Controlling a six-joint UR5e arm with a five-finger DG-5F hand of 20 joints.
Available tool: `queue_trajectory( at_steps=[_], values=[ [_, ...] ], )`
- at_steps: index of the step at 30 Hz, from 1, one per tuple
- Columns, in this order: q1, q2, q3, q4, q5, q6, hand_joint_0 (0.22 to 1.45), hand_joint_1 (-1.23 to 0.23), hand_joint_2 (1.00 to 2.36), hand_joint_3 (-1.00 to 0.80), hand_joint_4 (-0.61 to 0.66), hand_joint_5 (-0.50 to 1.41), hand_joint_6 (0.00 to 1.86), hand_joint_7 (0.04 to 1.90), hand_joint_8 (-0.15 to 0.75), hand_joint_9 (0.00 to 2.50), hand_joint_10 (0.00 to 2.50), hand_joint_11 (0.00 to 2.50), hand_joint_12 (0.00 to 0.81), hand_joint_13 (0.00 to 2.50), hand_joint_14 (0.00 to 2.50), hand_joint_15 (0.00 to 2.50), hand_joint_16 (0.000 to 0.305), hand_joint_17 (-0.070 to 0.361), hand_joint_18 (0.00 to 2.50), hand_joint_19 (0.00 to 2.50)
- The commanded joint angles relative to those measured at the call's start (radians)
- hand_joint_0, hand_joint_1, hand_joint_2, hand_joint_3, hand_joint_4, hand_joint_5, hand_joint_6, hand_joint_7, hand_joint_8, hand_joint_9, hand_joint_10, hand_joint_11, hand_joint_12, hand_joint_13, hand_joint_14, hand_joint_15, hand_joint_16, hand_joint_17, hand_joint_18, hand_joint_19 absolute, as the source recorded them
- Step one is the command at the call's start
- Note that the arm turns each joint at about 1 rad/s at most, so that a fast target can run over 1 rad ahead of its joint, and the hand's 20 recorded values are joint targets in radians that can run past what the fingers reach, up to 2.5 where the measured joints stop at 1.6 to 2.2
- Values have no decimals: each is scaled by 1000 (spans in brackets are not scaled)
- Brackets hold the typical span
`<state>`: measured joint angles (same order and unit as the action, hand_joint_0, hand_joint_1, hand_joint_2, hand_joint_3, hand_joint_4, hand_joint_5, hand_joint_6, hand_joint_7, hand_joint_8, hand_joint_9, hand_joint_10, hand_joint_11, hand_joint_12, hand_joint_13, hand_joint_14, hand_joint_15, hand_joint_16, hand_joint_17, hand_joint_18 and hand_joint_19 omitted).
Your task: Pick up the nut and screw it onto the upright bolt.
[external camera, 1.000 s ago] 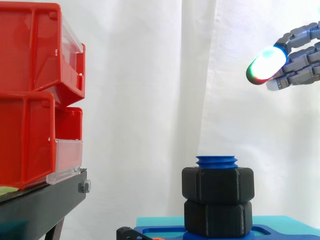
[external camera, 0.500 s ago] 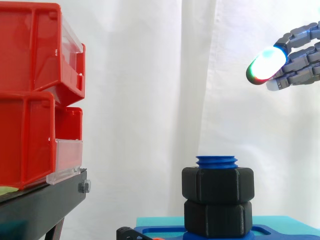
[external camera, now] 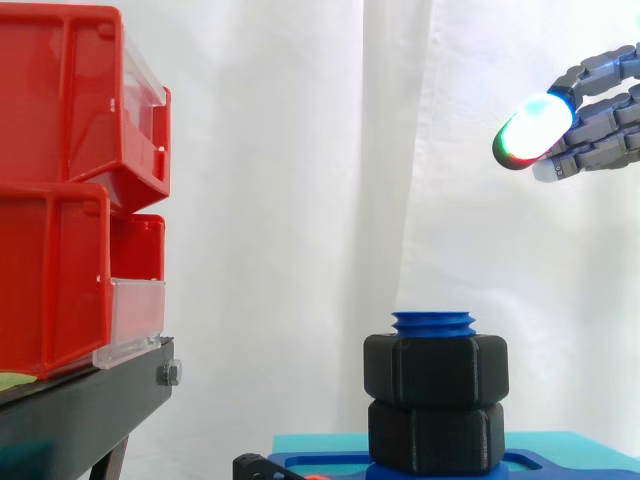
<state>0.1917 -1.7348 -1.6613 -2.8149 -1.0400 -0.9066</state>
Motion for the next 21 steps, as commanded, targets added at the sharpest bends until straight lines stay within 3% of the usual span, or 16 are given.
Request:
queue_trajectory(
  at_steps=[1,21],
  values=[
    [0,0,0,0,0,0,487,-363,1000,-500,69,-220,501,647,177,239,0,0,302,256,0,0,37,84,0,0],
    [0,0,0,0,0,0,488,-366,1000,-500,73,-220,501,652,180,247,0,0,302,260,0,0,37,84,0,0]
  ],
)
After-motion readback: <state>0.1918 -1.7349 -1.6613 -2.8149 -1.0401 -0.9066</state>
